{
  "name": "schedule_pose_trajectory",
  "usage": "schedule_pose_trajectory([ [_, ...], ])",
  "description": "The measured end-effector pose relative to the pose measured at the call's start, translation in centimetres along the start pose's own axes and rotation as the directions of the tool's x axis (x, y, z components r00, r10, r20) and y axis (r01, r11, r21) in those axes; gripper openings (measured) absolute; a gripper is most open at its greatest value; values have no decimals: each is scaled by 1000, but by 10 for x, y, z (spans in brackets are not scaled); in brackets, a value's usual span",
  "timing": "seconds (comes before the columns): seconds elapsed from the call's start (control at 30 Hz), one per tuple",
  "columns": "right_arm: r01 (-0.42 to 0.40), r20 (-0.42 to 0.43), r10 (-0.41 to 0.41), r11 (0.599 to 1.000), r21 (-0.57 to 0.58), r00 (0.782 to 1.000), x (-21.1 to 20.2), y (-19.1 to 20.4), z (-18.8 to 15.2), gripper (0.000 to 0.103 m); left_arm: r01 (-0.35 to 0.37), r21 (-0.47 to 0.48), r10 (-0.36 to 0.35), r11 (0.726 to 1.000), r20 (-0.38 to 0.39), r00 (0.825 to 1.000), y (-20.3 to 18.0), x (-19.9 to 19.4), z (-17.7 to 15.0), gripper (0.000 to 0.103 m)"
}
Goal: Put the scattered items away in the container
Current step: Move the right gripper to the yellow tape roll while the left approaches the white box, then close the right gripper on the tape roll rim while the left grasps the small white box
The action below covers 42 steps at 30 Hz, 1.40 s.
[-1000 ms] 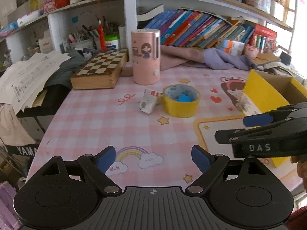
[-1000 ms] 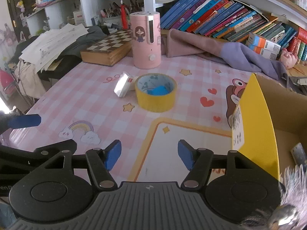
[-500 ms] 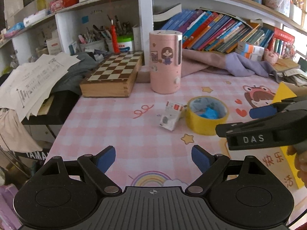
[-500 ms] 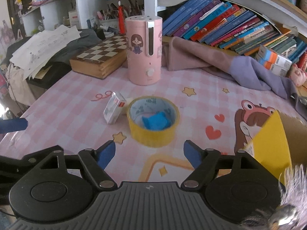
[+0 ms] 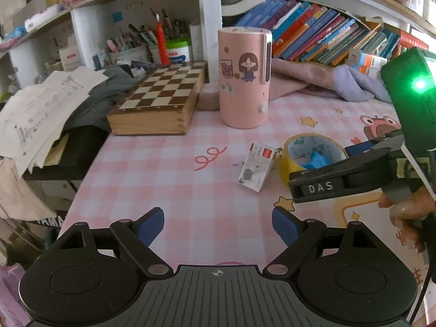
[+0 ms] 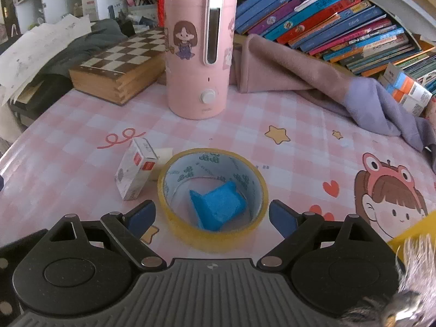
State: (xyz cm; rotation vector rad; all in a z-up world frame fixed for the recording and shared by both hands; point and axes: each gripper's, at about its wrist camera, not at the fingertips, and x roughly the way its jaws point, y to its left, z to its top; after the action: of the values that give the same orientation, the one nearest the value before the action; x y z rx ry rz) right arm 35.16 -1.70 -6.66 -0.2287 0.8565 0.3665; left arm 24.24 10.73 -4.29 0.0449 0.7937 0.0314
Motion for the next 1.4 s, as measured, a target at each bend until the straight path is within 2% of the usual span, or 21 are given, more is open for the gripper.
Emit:
schedule_pose_trajectory([
  [0.2, -16, -6, 16, 1000, 10, 1000, 11, -3, 3, 88, 39, 66, -39, 997, 2, 999, -10, 23, 5, 86],
  [0.37, -35, 23, 35, 999, 30, 999, 3, -9, 4, 87, 56, 106, -56, 993, -3, 998, -18, 48, 11, 86],
  [0.53, -42, 55, 40, 998, 41, 998, -8, -13, 7, 87, 60, 149, -61, 987, 1, 998, -25, 69, 21, 80],
  [0.63, -38, 73, 34, 998, 47, 997, -15, -16, 9, 87, 68, 146, -69, 987, 2, 998, -28, 78, 27, 74],
  [0.73, -31, 81, 26, 998, 57, 996, -19, -21, 8, 87, 85, 141, -84, 986, -17, 996, -29, 85, 29, 58],
  [0.8, -27, 82, 21, 997, 69, 996, -22, -25, 8, 87, 95, 135, -91, 986, -33, 995, -30, 87, 30, 36],
  [0.9, -20, 80, 13, 996, 83, 997, -24, -30, 6, 87, 97, 134, -93, 986, -36, 995, -32, 83, 29, 31],
  [1.13, -25, 98, 17, 996, 88, 995, -33, -31, 3, 87, 102, 98, -103, 990, 1, 995, -26, 57, 28, 28],
  [1.17, -27, 103, 18, 996, 87, 995, -35, -30, 3, 87, 103, 92, -104, 990, 5, 995, -26, 53, 27, 15],
  [1.2, -28, 106, 19, 996, 86, 994, -37, -30, 2, 87, 105, 85, -106, 991, 4, 994, -25, 50, 27, 13],
  [1.4, -27, 128, 16, 996, 81, 992, -54, -28, -4, 87, 108, 48, -109, 993, 16, 994, -23, 31, 20, 13],
])
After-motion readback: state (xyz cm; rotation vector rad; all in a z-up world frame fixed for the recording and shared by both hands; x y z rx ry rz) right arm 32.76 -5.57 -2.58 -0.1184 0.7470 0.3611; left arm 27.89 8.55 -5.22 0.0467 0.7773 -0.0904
